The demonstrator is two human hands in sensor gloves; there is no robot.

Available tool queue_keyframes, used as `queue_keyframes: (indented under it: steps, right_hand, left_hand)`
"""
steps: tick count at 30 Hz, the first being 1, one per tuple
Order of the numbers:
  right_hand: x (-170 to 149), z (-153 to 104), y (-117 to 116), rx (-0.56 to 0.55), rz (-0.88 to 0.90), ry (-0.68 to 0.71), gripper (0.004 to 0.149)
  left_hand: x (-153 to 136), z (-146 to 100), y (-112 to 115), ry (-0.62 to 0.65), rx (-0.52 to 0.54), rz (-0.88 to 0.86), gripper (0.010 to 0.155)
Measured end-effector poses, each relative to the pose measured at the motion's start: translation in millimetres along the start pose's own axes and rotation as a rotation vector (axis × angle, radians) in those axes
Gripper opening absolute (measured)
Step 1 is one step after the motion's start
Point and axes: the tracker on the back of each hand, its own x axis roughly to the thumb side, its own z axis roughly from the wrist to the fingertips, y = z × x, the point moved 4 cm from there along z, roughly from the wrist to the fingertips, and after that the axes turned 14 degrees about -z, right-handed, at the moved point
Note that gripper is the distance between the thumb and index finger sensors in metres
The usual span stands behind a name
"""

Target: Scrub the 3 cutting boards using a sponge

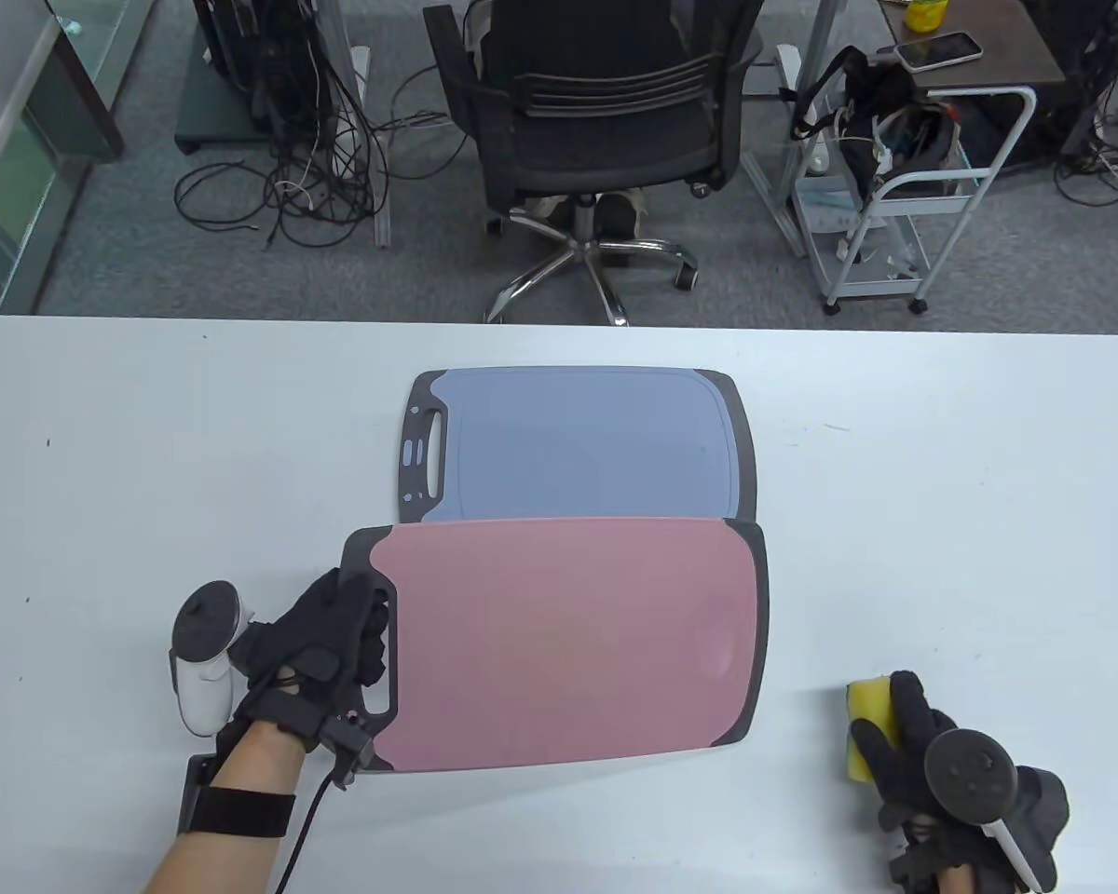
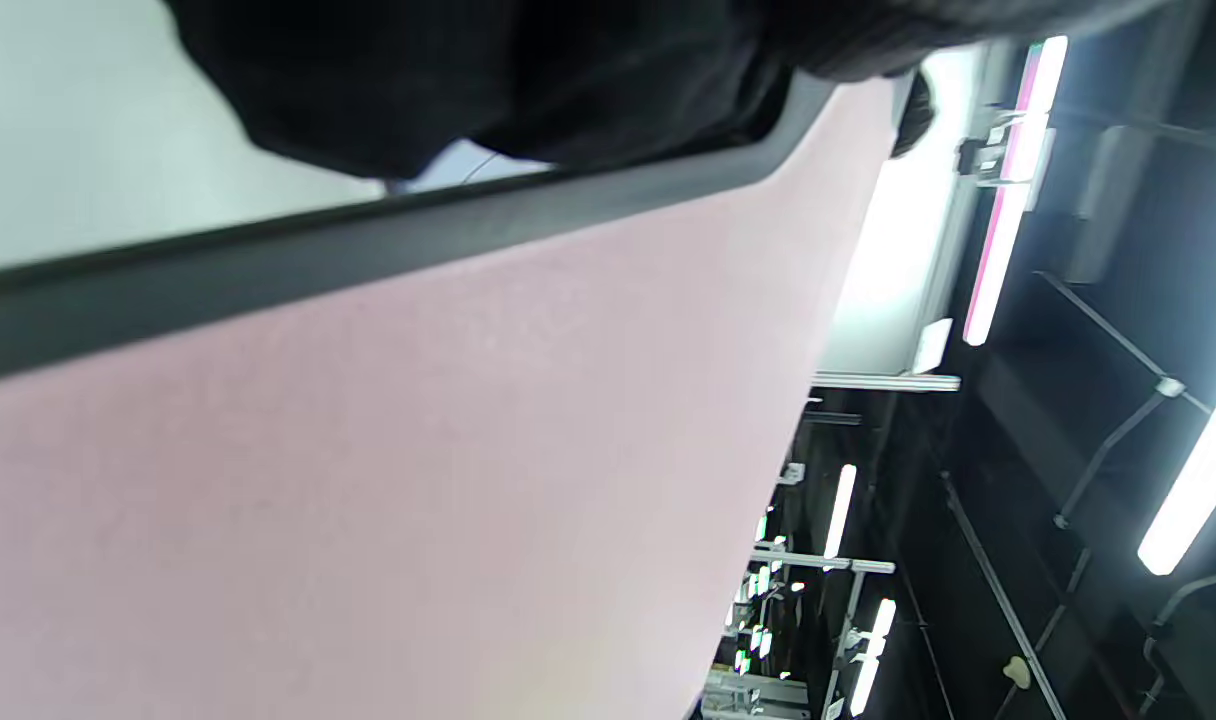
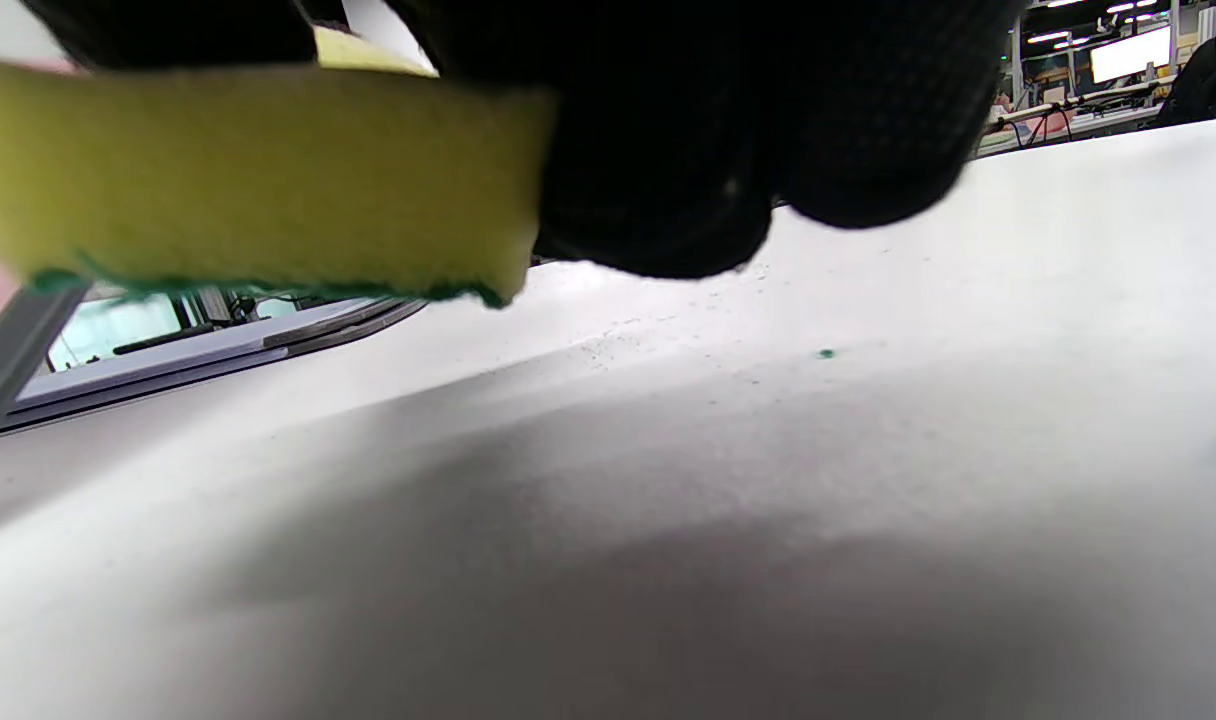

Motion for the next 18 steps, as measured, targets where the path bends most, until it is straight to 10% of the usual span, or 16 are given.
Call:
queue_keyframes:
  steps: [10,18]
  right_hand:
    - [90.4,23.6,19.7,-0.039,-0.078,0.187,0.074]
    - [271.5,57.7,-6.0,0.040,-0.192,0.457,0.074]
  left_hand:
    - [-53.0,27.1,-6.7,-0.318,0.039,0.312,0.050]
    - [-71.6,35.4,-9.9,-0.376,0.023,0.270,0.050]
